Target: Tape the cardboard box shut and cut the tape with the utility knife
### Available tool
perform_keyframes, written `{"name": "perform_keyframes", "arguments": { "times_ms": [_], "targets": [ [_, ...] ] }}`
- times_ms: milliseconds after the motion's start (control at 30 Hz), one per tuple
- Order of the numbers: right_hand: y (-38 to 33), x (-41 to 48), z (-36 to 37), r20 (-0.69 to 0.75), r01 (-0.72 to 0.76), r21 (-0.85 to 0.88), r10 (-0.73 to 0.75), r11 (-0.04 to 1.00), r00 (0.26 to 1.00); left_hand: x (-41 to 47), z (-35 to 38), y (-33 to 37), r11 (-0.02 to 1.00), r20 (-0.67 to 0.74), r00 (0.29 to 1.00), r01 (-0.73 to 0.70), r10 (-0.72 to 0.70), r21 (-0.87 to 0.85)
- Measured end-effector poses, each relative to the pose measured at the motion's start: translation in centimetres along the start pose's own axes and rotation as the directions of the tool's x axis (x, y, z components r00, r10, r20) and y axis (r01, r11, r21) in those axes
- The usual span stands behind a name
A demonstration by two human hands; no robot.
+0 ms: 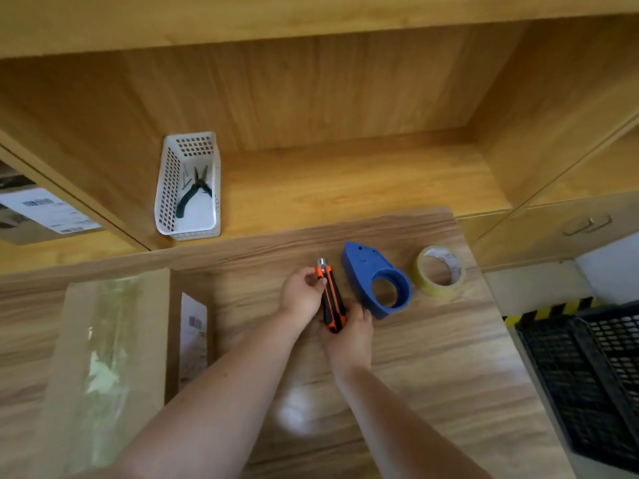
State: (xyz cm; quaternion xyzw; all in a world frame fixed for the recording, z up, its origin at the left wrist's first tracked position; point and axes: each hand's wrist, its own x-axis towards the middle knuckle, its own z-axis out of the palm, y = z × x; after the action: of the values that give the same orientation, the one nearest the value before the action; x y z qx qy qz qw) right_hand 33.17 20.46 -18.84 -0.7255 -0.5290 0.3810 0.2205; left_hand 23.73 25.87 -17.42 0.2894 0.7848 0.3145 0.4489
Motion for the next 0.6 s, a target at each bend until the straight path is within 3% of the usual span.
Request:
{"name": "perform_keyframes", "arguments": {
  "times_ms": [367,600],
  "targets": [
    [1.0,0.5,-0.4,0.036,0.045,-0.051,-0.043,0.998,0.998,0.4,0.5,-1.7,0.992,-0.053,0.995,-0.078,0.083,0.099],
    [0.6,0.6,-1.6,0.073,0.075,-0.011,-0.074,0.997,0.995,-0.7,0.0,-1.3,0.987,0.002,0.996,-0.091,0.092,0.131]
  ]
}}
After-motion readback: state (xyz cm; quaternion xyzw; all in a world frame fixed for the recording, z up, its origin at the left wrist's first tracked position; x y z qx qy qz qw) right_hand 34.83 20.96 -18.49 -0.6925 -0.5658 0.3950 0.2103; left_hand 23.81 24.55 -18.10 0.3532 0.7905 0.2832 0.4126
